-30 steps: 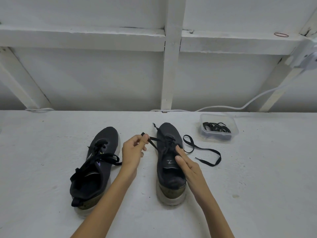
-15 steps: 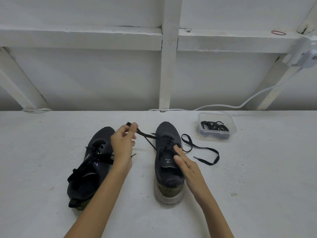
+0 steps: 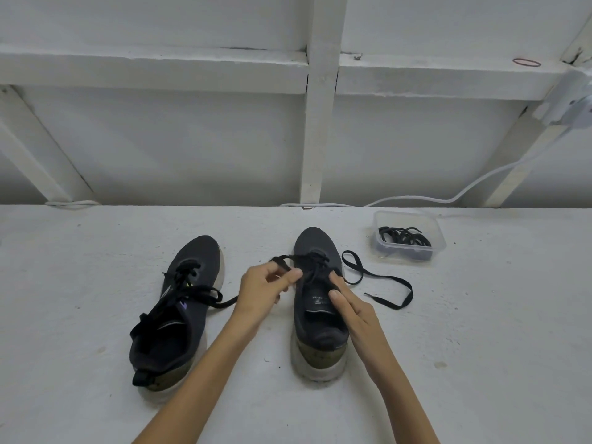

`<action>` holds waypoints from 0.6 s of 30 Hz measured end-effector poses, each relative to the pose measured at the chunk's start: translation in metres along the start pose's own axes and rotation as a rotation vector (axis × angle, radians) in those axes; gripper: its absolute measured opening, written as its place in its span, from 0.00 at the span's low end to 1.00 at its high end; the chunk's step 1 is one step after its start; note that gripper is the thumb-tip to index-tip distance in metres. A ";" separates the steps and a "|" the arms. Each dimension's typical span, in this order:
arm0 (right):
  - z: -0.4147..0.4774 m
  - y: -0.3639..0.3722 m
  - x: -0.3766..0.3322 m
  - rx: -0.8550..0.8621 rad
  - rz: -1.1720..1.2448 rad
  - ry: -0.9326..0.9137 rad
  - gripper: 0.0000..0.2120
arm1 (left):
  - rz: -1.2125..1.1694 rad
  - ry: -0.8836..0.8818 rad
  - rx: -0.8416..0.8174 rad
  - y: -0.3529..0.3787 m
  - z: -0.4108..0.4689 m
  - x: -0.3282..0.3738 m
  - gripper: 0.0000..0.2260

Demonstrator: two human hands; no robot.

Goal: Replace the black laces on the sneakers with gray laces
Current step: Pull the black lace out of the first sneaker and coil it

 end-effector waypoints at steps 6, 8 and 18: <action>-0.001 0.000 0.000 -0.007 -0.013 -0.005 0.19 | -0.211 0.048 0.333 -0.021 0.020 0.016 0.08; -0.001 0.001 0.000 0.004 -0.007 -0.015 0.18 | -0.256 0.033 0.349 -0.020 0.018 0.016 0.10; -0.003 0.002 -0.004 0.002 0.000 -0.036 0.15 | -0.052 0.016 0.001 0.006 0.000 -0.005 0.07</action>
Point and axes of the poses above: each hand's wrist, its own z-axis towards the middle knuckle, its own y-axis out of the palm, x = y × z, the point moved 1 cm from there along z, towards the middle knuckle, and after that the axes turned 3 degrees about y, right-handed, at the moved point
